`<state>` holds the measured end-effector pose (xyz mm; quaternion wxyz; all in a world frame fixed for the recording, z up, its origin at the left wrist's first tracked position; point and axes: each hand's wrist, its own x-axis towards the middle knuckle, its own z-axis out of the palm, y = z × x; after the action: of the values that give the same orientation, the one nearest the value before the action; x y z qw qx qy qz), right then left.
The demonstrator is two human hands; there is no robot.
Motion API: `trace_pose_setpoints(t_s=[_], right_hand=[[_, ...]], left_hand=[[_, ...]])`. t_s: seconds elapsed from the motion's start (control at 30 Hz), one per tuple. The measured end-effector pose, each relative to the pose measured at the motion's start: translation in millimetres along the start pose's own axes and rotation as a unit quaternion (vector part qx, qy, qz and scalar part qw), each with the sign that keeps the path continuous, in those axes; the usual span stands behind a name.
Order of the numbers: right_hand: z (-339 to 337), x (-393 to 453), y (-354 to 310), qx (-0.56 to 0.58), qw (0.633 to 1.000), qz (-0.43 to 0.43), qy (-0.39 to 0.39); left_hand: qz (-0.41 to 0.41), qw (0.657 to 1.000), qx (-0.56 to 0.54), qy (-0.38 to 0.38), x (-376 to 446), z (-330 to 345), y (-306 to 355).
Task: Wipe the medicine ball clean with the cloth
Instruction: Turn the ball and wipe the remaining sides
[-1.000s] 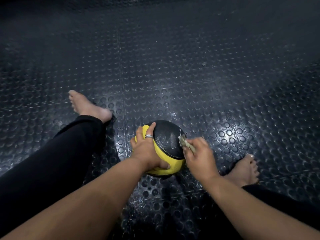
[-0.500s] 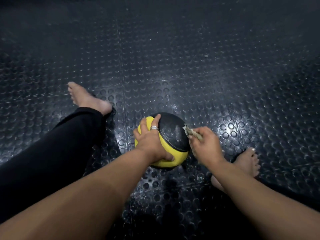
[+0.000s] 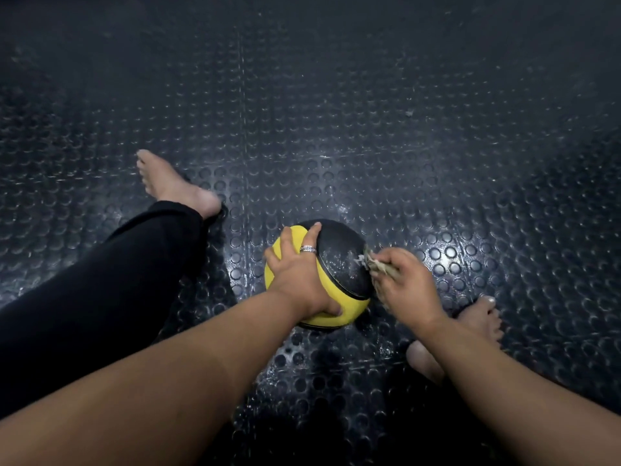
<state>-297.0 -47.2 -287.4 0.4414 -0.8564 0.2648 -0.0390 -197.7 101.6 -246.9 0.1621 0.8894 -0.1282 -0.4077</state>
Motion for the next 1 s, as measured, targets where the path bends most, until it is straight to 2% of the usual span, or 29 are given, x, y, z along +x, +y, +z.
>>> trace_pose_setpoints(t_s=[0.1, 0.2, 0.27, 0.47, 0.57, 0.67, 0.77, 1.0], right_hand=[[12, 18, -22, 0.016, 0.999, -0.037, 0.025], [23, 35, -47, -0.030, 0.991, -0.124, -0.026], [19, 33, -42, -0.051, 0.988, -0.141, -0.032], [3, 7, -4, -0.010, 0.998, -0.060, 0.011], [9, 17, -21, -0.022, 0.997, -0.078, 0.018], [21, 31, -44, -0.056, 0.991, -0.120, -0.012], [16, 28, -33, -0.045, 0.994, -0.104, -0.007], [-1, 6, 3, -0.004, 0.999, 0.035, -0.004]], left_hand=[[-0.002, 1.000, 0.019, 0.003, -1, 5, -1], [0.004, 1.000, 0.025, 0.003, -1, 2, -6], [0.009, 1.000, 0.024, 0.000, 0, -1, -8], [0.010, 1.000, 0.018, -0.008, 5, -2, -3], [0.007, 0.999, 0.034, -0.009, 3, 1, -1], [0.009, 0.999, 0.038, -0.010, 2, 2, -1], [0.014, 0.999, 0.030, -0.010, 3, 0, -3], [0.017, 0.999, 0.029, -0.005, 5, 0, -3]])
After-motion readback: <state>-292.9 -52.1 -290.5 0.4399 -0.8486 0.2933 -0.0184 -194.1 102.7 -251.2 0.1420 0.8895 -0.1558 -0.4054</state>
